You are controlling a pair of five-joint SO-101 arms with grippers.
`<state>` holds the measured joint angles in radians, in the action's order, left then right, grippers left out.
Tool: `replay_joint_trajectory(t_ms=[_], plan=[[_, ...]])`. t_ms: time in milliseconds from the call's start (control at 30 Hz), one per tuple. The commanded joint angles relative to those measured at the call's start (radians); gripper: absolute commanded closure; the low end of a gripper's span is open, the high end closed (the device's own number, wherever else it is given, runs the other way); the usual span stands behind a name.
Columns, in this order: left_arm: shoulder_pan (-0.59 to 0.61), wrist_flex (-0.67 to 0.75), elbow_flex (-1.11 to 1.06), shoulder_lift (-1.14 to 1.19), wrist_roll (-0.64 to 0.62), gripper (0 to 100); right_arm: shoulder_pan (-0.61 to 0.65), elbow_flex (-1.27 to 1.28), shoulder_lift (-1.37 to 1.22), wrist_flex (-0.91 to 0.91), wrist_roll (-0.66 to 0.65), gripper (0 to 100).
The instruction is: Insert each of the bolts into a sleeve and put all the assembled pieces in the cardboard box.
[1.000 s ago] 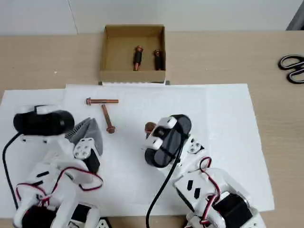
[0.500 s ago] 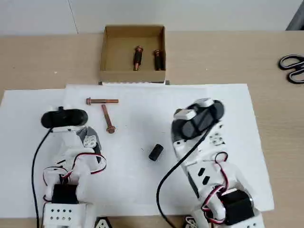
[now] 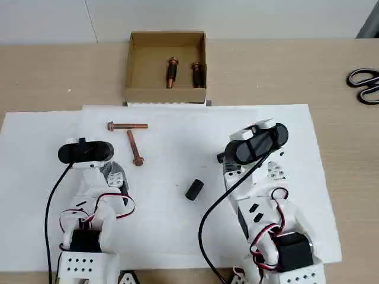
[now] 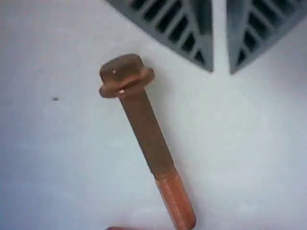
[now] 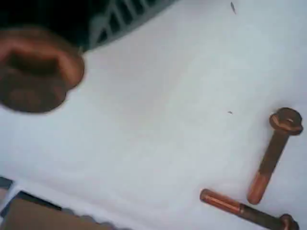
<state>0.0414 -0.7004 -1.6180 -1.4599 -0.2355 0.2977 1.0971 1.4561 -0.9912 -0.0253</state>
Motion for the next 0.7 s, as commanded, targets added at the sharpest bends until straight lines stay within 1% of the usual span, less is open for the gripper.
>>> replay_joint_trajectory(t_ms=[0,100,200,367,667], plan=[[0.000,0.026,0.007,-0.008,0.000,99,-0.007,-0.081,-0.076,0.033,0.054,99.6],[0.002,0.026,0.012,-0.008,-0.002,99,-0.007,-0.219,-0.239,0.035,0.107,99.6],[0.005,0.026,0.012,-0.008,-0.002,99,-0.005,-0.411,-0.435,0.045,0.124,99.6],[0.002,0.026,0.012,-0.008,-0.002,99,-0.007,-0.677,-0.765,0.108,0.064,99.6],[0.000,0.026,0.012,-0.008,0.000,99,-0.007,-1.060,-1.277,0.306,0.061,99.6]])
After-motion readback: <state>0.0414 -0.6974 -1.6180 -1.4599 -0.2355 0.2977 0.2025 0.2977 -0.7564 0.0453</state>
